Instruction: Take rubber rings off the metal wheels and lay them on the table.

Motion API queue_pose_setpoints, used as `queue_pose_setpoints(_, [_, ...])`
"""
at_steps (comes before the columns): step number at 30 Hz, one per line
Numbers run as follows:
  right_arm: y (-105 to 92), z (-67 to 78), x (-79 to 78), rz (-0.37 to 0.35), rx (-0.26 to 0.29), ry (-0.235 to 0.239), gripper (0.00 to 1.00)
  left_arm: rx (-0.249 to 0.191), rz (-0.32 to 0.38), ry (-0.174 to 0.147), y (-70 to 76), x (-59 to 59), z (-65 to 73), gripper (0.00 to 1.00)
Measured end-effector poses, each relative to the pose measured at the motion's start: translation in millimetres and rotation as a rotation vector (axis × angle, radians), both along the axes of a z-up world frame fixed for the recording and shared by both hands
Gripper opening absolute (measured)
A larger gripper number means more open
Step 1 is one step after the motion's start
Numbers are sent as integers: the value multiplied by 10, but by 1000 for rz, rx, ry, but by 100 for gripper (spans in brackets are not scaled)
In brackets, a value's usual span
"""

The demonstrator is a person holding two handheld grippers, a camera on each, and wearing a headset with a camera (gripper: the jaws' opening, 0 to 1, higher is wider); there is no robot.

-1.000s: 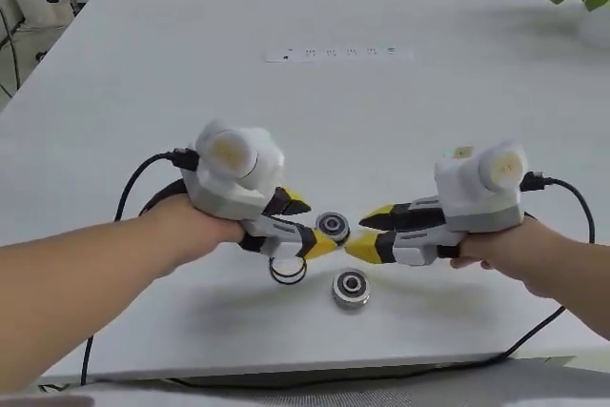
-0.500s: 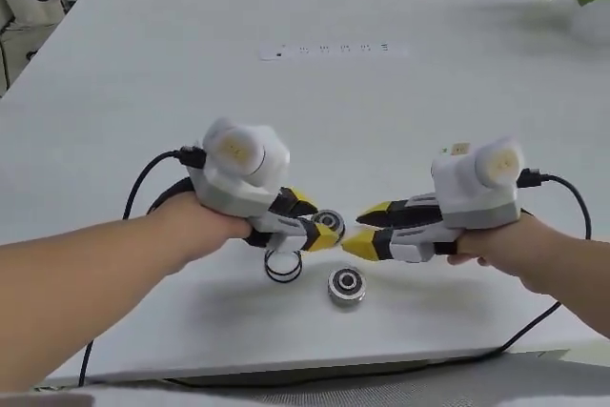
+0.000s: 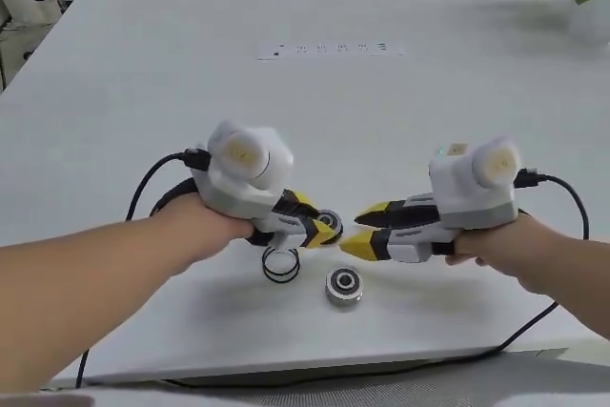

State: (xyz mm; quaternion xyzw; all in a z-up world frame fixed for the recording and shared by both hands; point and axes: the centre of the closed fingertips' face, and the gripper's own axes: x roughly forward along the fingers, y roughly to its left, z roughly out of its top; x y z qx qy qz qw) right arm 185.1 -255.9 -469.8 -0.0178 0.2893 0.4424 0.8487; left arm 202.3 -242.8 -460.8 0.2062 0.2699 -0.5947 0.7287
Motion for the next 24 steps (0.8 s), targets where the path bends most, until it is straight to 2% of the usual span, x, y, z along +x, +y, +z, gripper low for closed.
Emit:
queue_pose_setpoints(4, [12, 7, -4, 0, 0, -1, 30, 15, -11, -38, -12, -16, 4, 9])
queue_pose_setpoints(12, [15, 7, 3, 0, -3, -5, 29, 11, 4, -41, -17, 18, 8, 8])
queue_pose_setpoints(13, [17, 6, 8, -1, -3, -5, 29, 11, 11, -44, -18, 26, 5, 7])
queue_pose_setpoints(14, [24, 6, 10, 0, -3, -6, 29, 7, -10, -63, -30, 20, 19, 7])
queue_pose_setpoints(16, [50, 6, 5, 7, -7, -8, 29, 12, 4, -54, -8, 17, 18, 7])
queue_pose_setpoints(24, [79, -7, 55, 18, -25, -22, 28, 10, 13, -52, -3, 14, 20, 7])
